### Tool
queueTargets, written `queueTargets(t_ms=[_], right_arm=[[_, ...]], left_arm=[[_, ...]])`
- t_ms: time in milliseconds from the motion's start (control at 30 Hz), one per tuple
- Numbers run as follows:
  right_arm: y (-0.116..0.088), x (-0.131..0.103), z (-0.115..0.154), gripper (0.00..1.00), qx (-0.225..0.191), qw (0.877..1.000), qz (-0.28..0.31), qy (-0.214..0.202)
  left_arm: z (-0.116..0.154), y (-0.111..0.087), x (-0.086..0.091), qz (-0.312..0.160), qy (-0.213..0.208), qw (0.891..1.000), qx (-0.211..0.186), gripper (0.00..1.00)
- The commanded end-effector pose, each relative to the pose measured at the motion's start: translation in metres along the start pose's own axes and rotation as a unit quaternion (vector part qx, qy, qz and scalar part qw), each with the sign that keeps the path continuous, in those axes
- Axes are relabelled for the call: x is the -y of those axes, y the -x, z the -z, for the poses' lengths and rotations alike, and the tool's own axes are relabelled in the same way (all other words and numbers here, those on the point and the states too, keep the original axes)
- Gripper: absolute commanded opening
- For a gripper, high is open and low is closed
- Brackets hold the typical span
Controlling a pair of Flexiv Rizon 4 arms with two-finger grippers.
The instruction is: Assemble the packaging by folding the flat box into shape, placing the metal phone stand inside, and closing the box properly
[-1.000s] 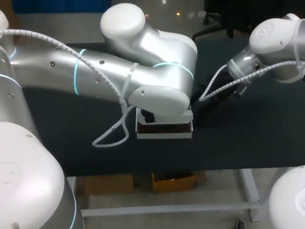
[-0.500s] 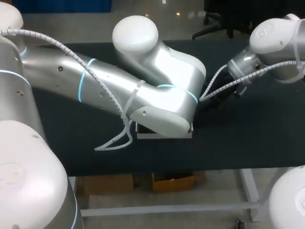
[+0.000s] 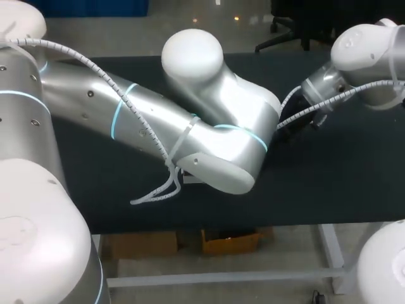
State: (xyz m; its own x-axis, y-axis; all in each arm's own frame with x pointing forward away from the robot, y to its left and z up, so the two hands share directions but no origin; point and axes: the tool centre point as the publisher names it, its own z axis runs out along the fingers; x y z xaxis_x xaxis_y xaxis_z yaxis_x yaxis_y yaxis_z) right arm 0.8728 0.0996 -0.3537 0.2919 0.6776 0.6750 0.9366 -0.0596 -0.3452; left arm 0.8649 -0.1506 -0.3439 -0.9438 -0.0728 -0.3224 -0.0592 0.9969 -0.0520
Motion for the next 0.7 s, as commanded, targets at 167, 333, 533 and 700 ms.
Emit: queueTargets(t_ms=[167, 333, 533, 700], right_arm=[[0.0, 0.002, 0.004, 0.4, 0.0, 1.0, 0.0, 0.001], [0.001, 0.004, 0.007, 0.39, 0.0, 1.0, -0.001, 0.004], [0.001, 0.006, 0.009, 0.39, 0.001, 1.0, -0.001, 0.007], [0.001, 0.008, 0.013, 0.4, 0.0, 1.0, 0.001, 0.011]], left_arm=[[-0.004, -0.008, 0.001, -0.004, 0.006, 1.0, 0.01, 0.37], [-0.007, -0.01, 0.002, -0.006, 0.008, 1.0, 0.014, 0.36], [-0.01, -0.011, 0.002, -0.009, 0.018, 1.0, 0.023, 0.36], [-0.013, -0.014, 0.003, -0.011, 0.024, 0.999, 0.027, 0.37]])
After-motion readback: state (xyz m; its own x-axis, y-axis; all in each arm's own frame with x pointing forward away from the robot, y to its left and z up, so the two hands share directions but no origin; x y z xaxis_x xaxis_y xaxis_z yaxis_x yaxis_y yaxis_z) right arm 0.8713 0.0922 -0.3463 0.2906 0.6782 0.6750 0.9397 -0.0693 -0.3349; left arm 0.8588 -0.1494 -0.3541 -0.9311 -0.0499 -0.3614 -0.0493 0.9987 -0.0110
